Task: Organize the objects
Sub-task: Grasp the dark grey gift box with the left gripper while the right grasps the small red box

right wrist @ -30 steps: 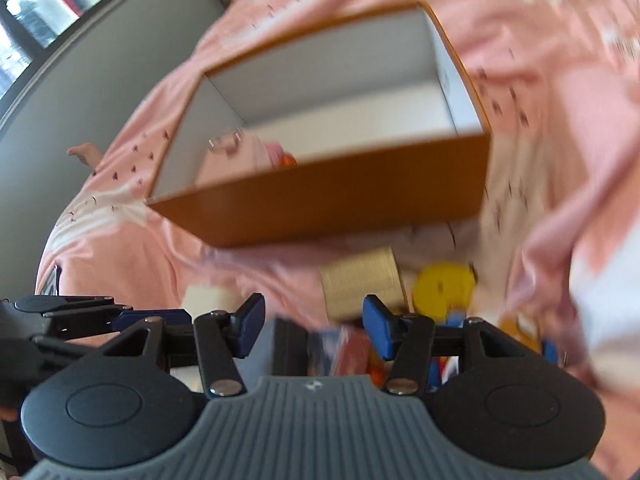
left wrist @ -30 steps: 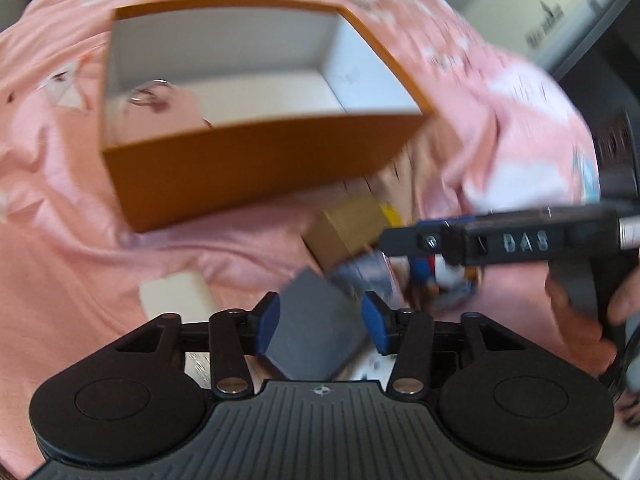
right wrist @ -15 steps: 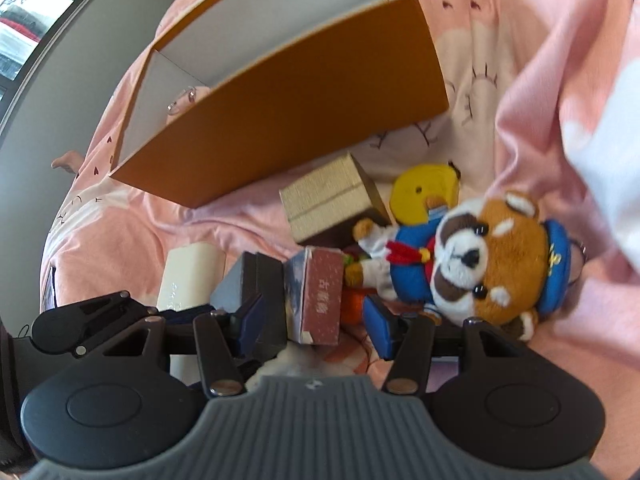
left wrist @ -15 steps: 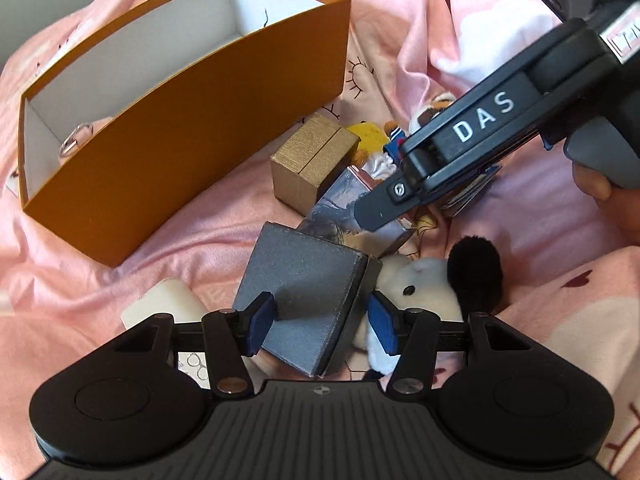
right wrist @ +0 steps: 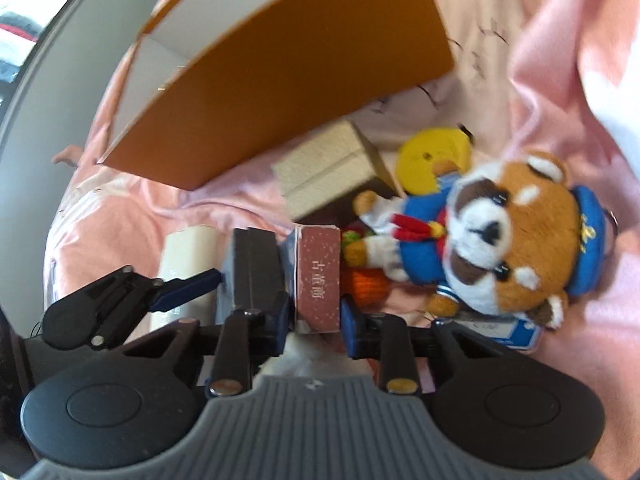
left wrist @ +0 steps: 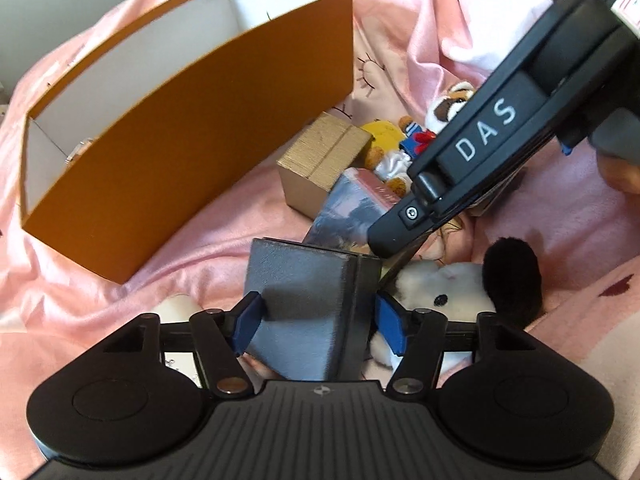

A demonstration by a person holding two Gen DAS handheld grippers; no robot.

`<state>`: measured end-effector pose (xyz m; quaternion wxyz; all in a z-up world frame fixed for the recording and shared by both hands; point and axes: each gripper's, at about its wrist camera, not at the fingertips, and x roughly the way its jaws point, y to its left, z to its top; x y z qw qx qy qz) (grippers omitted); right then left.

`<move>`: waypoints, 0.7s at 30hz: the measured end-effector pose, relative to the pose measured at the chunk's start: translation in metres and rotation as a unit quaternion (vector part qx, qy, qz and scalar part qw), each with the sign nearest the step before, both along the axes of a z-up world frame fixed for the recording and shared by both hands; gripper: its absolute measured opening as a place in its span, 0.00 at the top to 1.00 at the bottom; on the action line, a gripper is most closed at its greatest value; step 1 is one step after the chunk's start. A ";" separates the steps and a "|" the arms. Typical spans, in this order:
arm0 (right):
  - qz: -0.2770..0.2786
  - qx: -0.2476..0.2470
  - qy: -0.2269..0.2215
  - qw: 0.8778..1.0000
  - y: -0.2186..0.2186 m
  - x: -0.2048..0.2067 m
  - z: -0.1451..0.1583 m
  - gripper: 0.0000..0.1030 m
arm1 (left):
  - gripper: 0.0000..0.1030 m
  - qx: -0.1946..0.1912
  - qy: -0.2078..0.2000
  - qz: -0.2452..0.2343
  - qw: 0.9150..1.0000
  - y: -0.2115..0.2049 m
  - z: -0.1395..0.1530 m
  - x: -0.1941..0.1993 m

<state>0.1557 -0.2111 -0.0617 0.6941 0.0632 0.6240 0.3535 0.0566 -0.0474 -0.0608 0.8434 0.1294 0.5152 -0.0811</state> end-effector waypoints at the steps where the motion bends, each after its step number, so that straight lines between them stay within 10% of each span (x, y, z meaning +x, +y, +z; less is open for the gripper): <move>1: 0.007 0.006 -0.006 1.000 0.002 -0.002 0.004 0.75 | 0.35 0.002 -0.002 0.005 1.000 0.001 0.001 -0.001; 13: 0.050 0.007 -0.077 0.996 0.029 -0.007 0.023 0.75 | 0.54 0.026 -0.034 0.082 0.996 0.028 0.016 -0.009; 21: 0.050 -0.006 -0.081 0.995 0.032 -0.005 0.016 0.69 | 0.60 -0.034 -0.045 0.066 0.996 0.042 0.016 -0.001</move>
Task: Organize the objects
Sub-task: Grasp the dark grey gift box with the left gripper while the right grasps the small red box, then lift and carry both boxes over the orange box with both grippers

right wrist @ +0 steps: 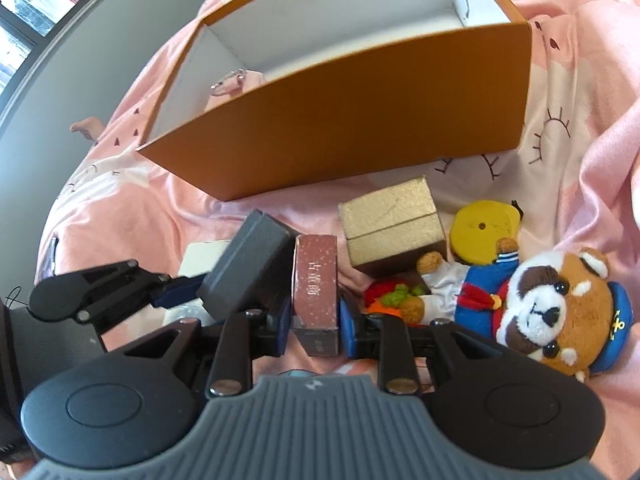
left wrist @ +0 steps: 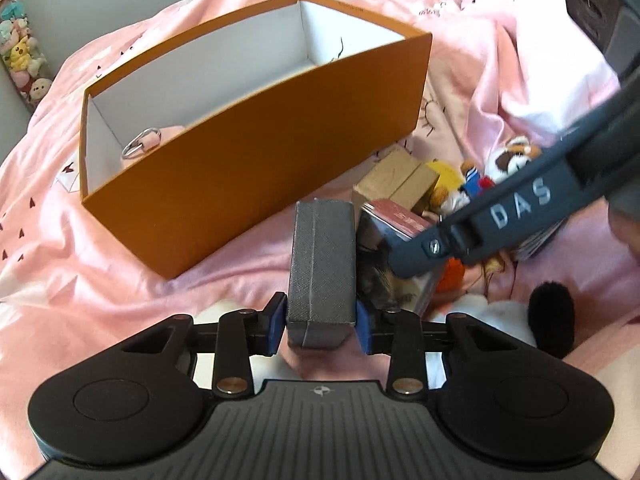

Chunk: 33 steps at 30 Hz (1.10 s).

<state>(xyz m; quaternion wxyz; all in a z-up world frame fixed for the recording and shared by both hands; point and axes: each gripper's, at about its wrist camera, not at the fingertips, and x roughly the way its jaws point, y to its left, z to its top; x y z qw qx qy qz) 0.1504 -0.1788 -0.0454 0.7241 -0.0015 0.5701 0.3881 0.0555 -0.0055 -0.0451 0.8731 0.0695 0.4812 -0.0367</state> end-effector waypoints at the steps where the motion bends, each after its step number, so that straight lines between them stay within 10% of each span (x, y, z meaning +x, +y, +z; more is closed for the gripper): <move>1: -0.002 0.000 0.001 1.000 0.000 0.000 -0.002 0.67 | 0.60 -0.007 -0.002 0.000 1.000 0.002 0.000 0.001; 14: 0.014 -0.025 0.030 0.999 0.008 -0.010 -0.024 0.61 | 0.62 -0.133 -0.002 0.076 0.988 0.039 -0.004 0.011; 19: 0.007 -0.024 0.000 1.000 0.013 -0.008 -0.023 0.76 | 0.63 -0.161 -0.006 0.095 0.982 0.047 -0.004 0.011; 33: 0.014 0.040 -0.051 0.998 -0.002 0.000 0.053 0.76 | 0.64 -0.255 -0.065 0.127 0.956 0.077 0.060 0.010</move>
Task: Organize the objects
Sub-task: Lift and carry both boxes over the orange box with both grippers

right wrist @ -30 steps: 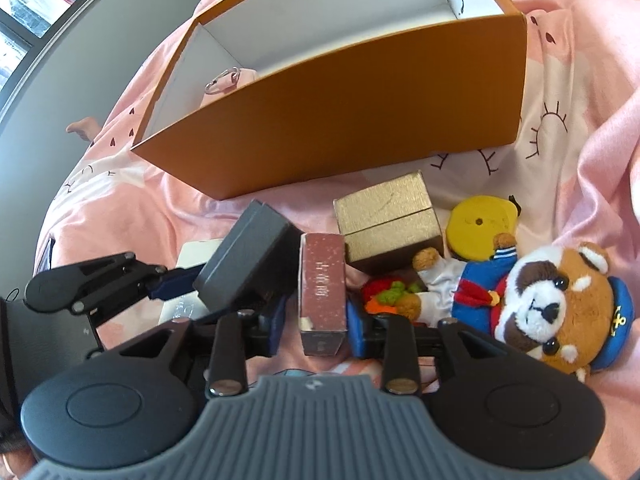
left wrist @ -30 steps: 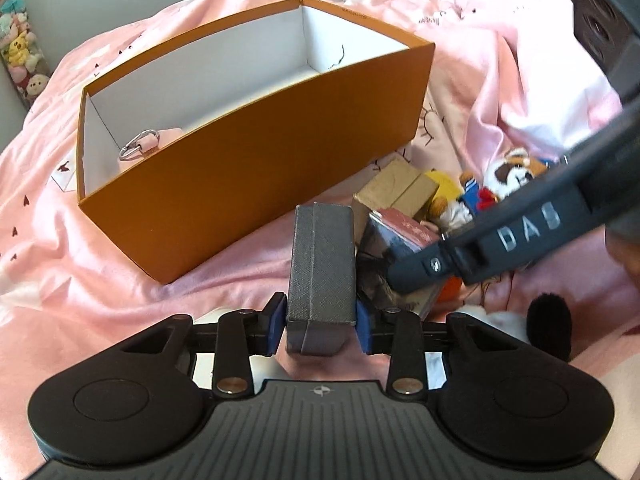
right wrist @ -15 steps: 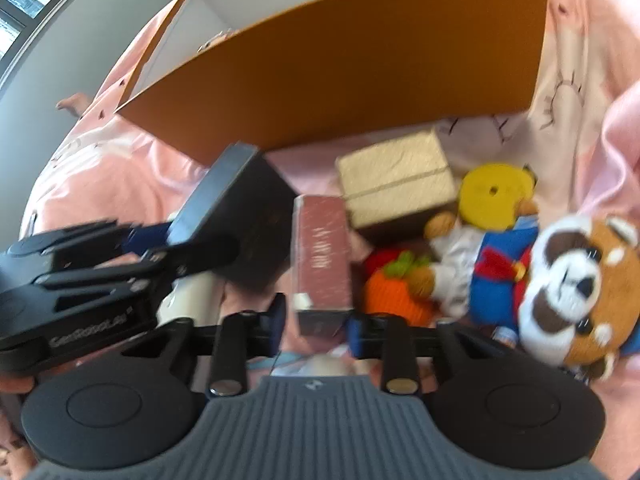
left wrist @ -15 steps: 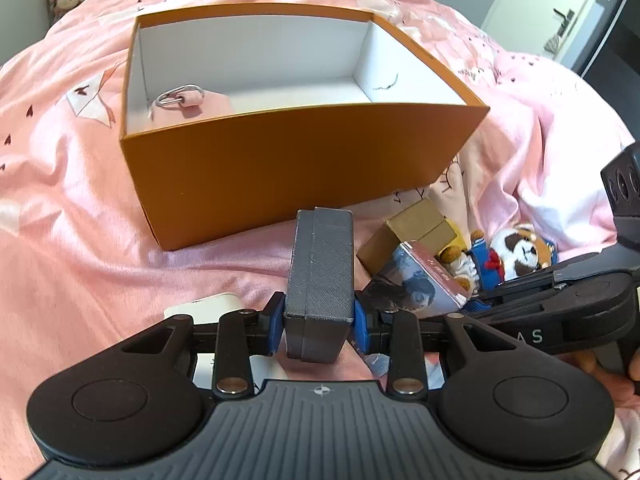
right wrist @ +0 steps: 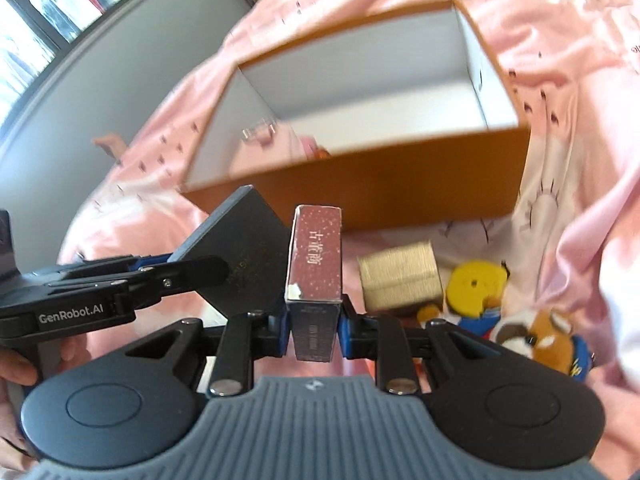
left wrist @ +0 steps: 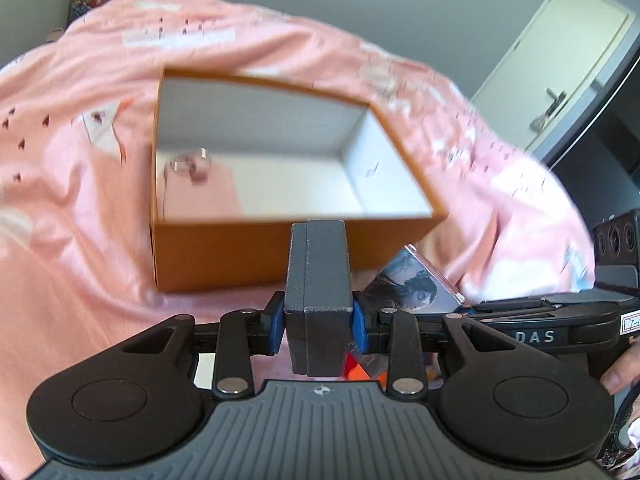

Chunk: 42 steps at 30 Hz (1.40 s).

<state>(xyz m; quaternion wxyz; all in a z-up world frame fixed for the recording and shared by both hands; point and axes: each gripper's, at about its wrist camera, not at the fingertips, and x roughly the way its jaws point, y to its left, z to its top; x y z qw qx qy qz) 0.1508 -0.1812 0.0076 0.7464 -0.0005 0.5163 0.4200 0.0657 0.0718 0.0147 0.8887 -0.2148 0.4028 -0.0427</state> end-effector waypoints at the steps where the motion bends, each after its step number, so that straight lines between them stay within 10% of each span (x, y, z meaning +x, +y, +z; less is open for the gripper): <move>1: 0.001 0.009 0.000 1.000 -0.003 0.004 0.008 0.76 | 0.64 -0.005 -0.006 0.002 1.000 0.004 0.006 0.003; 12: -0.012 0.067 -0.052 0.996 0.019 0.058 0.073 0.76 | 0.64 -0.010 -0.053 0.046 0.997 0.041 0.045 0.081; 24: -0.032 0.002 -0.046 0.998 0.078 0.134 0.024 0.76 | 0.64 -0.012 0.029 0.093 0.995 0.060 -0.022 0.176; 42: -0.048 -0.024 -0.002 0.999 0.095 0.167 -0.018 0.76 | 0.62 -0.020 0.078 0.137 0.987 0.058 -0.062 0.209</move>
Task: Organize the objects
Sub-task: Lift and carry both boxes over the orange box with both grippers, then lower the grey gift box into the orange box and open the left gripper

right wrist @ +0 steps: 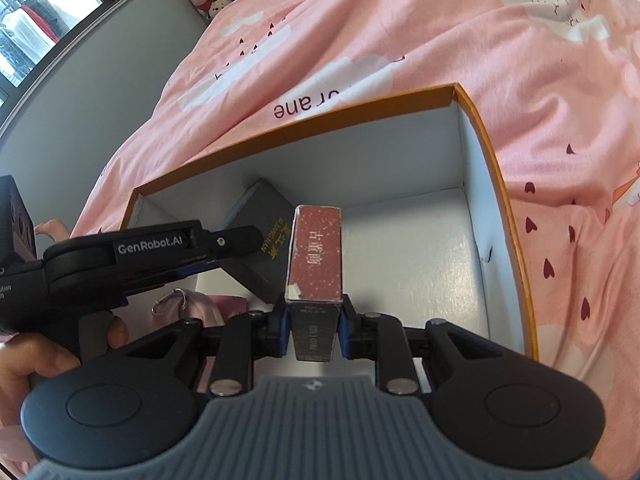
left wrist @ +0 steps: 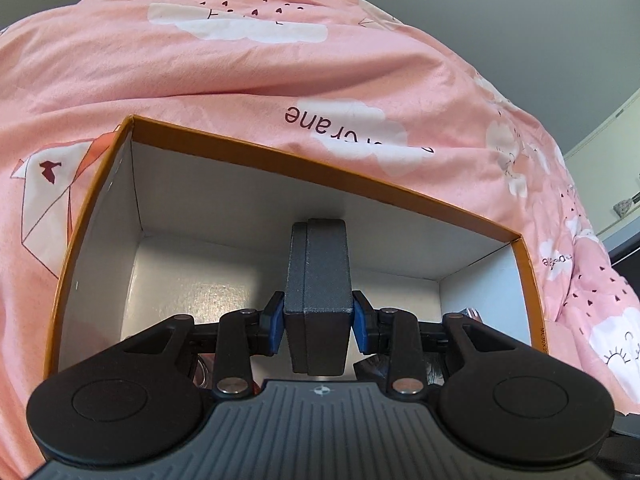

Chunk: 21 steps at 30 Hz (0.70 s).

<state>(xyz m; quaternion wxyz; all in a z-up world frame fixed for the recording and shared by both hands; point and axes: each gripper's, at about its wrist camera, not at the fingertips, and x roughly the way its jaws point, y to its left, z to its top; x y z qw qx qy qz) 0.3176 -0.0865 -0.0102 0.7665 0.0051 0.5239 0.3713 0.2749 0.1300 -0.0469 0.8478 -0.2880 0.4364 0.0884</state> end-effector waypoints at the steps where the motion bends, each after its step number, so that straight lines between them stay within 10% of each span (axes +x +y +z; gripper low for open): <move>1: 0.000 -0.001 0.000 1.000 0.000 -0.001 0.000 0.76 | 0.60 0.010 0.005 0.001 1.000 -0.001 0.001 0.000; 10: 0.001 -0.003 0.011 1.000 0.002 -0.001 -0.003 0.76 | 0.50 0.128 0.017 -0.018 0.991 -0.013 0.015 -0.005; 21: -0.013 -0.005 0.017 1.000 0.029 0.011 -0.006 0.76 | 0.50 0.160 -0.052 -0.025 0.985 0.012 0.067 -0.039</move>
